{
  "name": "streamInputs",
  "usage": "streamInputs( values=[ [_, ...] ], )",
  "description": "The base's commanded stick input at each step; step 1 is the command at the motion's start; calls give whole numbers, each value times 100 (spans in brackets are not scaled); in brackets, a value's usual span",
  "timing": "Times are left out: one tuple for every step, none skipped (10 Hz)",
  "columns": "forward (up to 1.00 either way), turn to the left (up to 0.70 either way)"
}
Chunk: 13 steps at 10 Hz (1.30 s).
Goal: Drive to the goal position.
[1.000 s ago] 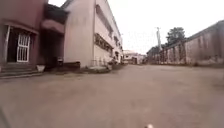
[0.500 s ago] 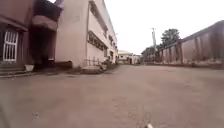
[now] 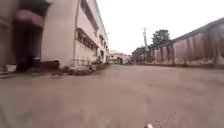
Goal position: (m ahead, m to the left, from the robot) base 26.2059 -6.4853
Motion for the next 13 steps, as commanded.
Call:
streamInputs(
  values=[
    [100,-5],
    [100,-17],
    [100,-28],
    [100,-39],
    [100,-20],
    [100,-39],
    [100,-30],
    [100,0],
    [100,0],
    [100,0],
    [100,0],
    [100,0],
    [100,0]
  ],
)
